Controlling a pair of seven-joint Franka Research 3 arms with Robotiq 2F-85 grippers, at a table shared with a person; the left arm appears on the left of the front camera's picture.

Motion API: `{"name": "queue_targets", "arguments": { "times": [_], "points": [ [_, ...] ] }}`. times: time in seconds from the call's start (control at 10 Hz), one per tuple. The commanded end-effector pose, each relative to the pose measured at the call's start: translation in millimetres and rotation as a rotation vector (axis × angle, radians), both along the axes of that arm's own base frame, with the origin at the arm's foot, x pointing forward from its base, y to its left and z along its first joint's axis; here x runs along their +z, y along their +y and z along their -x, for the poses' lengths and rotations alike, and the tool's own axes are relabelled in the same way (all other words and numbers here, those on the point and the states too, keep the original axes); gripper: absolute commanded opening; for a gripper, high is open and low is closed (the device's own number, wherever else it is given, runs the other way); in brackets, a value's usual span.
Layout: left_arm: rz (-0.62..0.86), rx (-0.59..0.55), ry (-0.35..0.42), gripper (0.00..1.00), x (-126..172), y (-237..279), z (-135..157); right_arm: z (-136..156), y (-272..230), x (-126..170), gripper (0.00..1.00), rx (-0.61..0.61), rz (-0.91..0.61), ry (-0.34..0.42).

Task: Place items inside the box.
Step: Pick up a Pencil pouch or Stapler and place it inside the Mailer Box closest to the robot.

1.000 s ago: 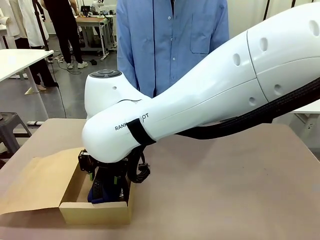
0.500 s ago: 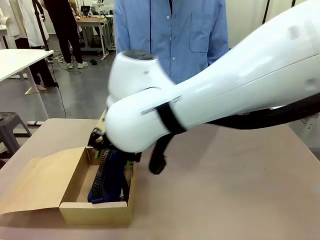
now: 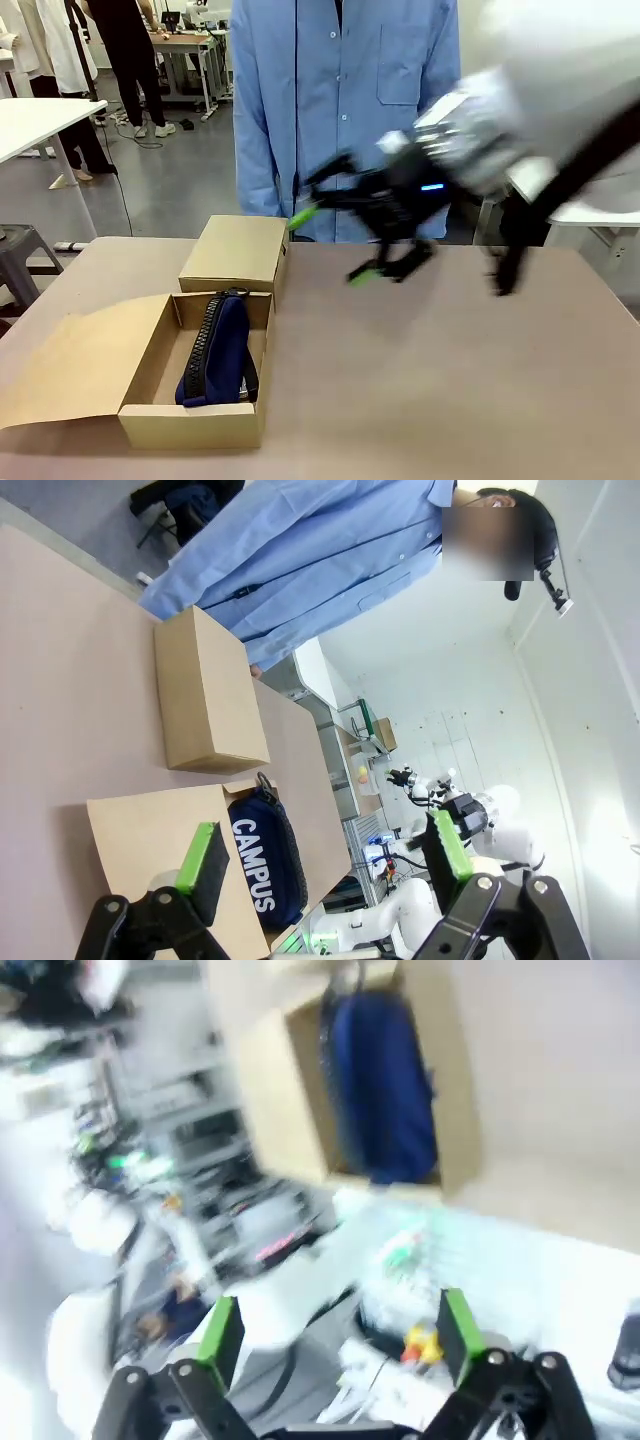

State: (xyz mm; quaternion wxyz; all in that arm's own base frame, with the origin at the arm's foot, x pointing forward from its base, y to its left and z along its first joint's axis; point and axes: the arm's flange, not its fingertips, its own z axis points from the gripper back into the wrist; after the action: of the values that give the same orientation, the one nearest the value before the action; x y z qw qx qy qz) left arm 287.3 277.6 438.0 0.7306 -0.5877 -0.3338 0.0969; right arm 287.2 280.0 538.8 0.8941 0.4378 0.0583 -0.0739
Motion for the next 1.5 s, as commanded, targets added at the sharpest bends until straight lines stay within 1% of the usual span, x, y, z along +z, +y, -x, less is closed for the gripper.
{"name": "queue_targets", "arguments": {
  "times": [0.0,0.1,0.2,0.3,0.4,0.5,0.6,0.7,0.8,0.9,1.0,1.4],
  "points": [
    [0.005,0.002,-0.032,1.00,1,-1,0,18,-132,-26,1.00,0.035,-0.180,0.105],
    [0.005,0.002,-0.032,1.00,1,-1,0,23,-163,-37,1.00,0.025,-0.233,0.086],
    [0.005,0.002,-0.032,1.00,1,-1,0,34,-195,-54,1.00,0.084,-0.308,0.026],
    [0.005,0.002,-0.032,1.00,1,-1,0,48,-222,-72,1.00,0.138,-0.363,-0.091],
    [0.005,0.002,-0.032,1.00,1,-1,0,62,-244,-97,1.00,0.160,-0.379,-0.176],
    [0.005,0.002,-0.032,1.00,1,-1,0,75,-257,-128,1.00,0.187,-0.391,-0.216],
    [0.005,0.002,-0.032,1.00,1,-1,0,86,-262,-167,1.00,0.185,-0.321,-0.157],
    [0.005,0.002,-0.032,1.00,1,-1,0,94,-256,-200,1.00,0.194,-0.246,-0.131],
    [0.005,0.002,-0.032,1.00,1,-1,0,94,-240,-230,1.00,0.245,-0.122,-0.080],
    [0.005,0.002,-0.032,1.00,1,-1,0,83,-212,-249,1.00,0.223,-0.010,-0.023],
    [0.005,0.002,-0.032,1.00,1,-1,0,10,-309,-139,1.00,0.218,-0.246,-0.096],
    [0.005,0.002,-0.032,1.00,1,-1,0,10,-309,-139,1.00,0.218,-0.246,-0.096]
  ]
}}
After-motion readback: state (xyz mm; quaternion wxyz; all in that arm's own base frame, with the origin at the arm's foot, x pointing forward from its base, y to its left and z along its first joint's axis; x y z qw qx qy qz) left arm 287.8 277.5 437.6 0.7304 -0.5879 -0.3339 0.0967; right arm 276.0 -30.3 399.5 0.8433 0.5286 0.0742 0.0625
